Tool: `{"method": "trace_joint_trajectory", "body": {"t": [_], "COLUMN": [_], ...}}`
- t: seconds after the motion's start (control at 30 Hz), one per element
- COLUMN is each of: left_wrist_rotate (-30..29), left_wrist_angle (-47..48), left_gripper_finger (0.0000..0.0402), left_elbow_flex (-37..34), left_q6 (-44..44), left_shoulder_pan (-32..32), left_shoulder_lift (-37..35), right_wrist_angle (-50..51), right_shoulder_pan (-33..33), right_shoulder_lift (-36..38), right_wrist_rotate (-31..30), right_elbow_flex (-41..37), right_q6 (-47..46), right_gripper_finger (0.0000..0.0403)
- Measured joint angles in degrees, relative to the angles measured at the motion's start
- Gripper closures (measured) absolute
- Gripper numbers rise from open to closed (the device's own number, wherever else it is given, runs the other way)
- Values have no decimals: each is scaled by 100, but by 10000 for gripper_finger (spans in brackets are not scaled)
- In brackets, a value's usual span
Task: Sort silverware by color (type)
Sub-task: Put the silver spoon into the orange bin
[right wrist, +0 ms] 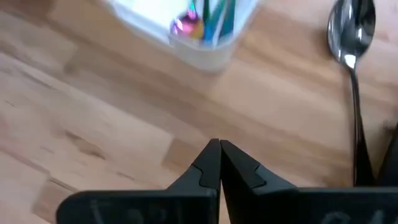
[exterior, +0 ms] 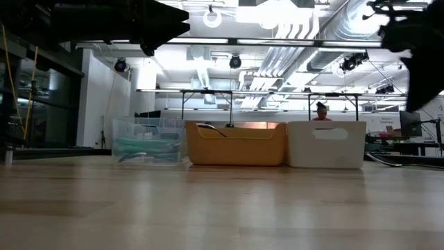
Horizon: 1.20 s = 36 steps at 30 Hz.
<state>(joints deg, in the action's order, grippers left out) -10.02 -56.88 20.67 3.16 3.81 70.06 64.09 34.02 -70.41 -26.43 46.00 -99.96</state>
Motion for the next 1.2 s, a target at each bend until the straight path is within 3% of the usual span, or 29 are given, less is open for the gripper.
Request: {"method": "trace_joint_trajectory", "body": {"t": [0.07, 0.2, 0.37, 0.73, 0.93, 1.2], "left_wrist_rotate": [0, 0, -27, -42, -42, -42], "left_wrist_angle": [0, -8, -139, -144, -144, -179], "left_gripper_finger": [232, 232, 232, 232, 232, 232], "left_elbow_flex": [0, 0, 2, 4, 4, 4], "left_q6": [0, 0, 2, -129, -210, -262], "left_shoulder_pan": [0, 0, -4, -2, 0, 0], "left_shoulder_lift": [0, 0, 0, -2, -2, -2], "right_wrist_angle": [119, 1162, 1627, 1599, 1182, 1004], "right_shoulder_pan": [252, 81, -358, -1338, -1958, -2598], "right_shoulder_lift": [-319, -833, -1300, -2579, -2570, -2588], "right_wrist_rotate": [163, 1145, 1292, 1342, 1684, 1644], "right_elbow_flex": [0, 0, 0, 0, -615, -597], "right_q6": [-235, -242, 166, 2392, 3620, 5405], "right_gripper_finger": [403, 403, 403, 403, 403, 403]}}
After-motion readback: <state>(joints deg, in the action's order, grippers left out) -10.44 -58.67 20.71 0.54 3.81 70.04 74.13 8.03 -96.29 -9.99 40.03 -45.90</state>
